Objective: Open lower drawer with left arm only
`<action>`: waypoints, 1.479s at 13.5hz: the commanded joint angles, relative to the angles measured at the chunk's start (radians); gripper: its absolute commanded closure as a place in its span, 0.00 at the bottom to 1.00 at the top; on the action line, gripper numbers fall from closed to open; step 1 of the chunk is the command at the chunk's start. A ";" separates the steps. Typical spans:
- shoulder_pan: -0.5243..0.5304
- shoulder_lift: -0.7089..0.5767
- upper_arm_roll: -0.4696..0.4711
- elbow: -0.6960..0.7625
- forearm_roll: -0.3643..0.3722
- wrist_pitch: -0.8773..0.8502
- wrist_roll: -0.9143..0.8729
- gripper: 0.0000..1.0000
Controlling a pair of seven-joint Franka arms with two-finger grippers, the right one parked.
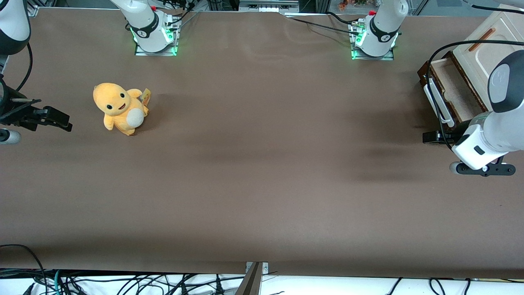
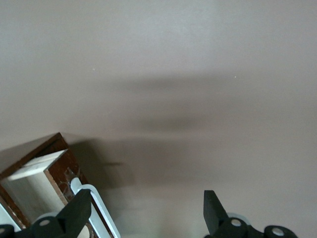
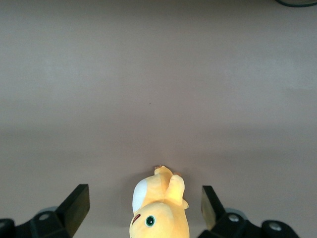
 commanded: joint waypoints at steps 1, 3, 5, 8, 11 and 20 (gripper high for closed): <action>-0.011 -0.015 0.043 -0.002 -0.048 0.022 0.069 0.00; -0.008 -0.018 0.044 -0.001 -0.055 0.059 0.069 0.00; 0.004 -0.023 0.046 -0.001 -0.127 0.080 0.070 0.00; 0.009 -0.026 0.066 0.047 -0.160 0.094 0.067 0.00; 0.009 -0.015 0.069 0.058 -0.158 0.106 0.070 0.00; 0.009 -0.009 0.090 0.050 -0.105 0.128 0.133 0.00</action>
